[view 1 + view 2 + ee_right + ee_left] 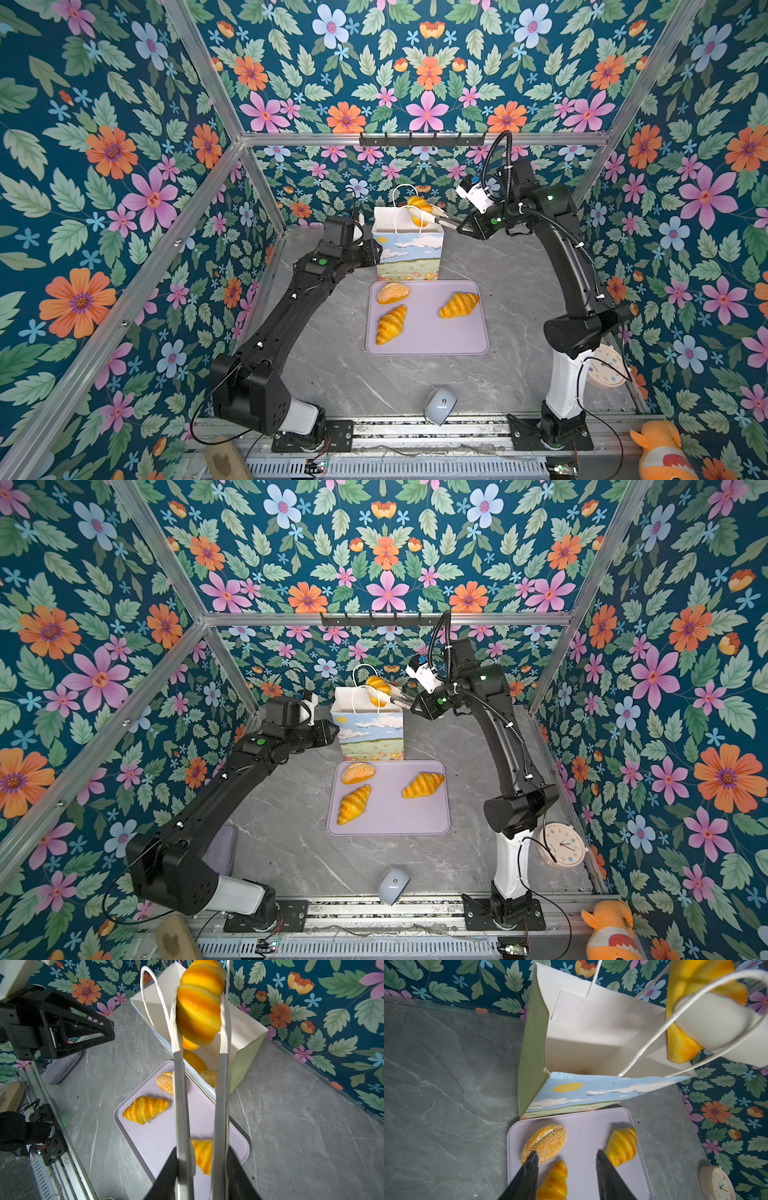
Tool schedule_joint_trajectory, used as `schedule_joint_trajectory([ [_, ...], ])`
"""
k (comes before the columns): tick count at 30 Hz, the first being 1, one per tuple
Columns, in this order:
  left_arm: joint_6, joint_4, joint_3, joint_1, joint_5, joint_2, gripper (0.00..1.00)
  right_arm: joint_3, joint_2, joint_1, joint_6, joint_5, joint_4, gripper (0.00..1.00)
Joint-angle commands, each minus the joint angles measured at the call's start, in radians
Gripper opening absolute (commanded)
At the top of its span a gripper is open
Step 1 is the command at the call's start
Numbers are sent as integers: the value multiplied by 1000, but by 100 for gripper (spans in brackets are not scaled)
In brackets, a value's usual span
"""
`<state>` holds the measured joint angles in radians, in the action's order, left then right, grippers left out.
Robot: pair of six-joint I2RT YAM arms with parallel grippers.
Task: Place the fake bread into the paper bag
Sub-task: 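Lower the striped roll into the bag with the tongs in right gripper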
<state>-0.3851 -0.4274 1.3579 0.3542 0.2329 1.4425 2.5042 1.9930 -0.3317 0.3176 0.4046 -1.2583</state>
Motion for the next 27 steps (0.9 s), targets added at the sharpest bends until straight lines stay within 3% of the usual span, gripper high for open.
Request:
schedule_joint_trajectory([
  [1, 9, -20, 4, 0, -7, -5, 47, 7, 8, 0, 23, 25, 36, 32],
  [27, 9, -22, 15, 0, 2, 2, 47, 8, 55, -8, 47, 59, 30, 33],
])
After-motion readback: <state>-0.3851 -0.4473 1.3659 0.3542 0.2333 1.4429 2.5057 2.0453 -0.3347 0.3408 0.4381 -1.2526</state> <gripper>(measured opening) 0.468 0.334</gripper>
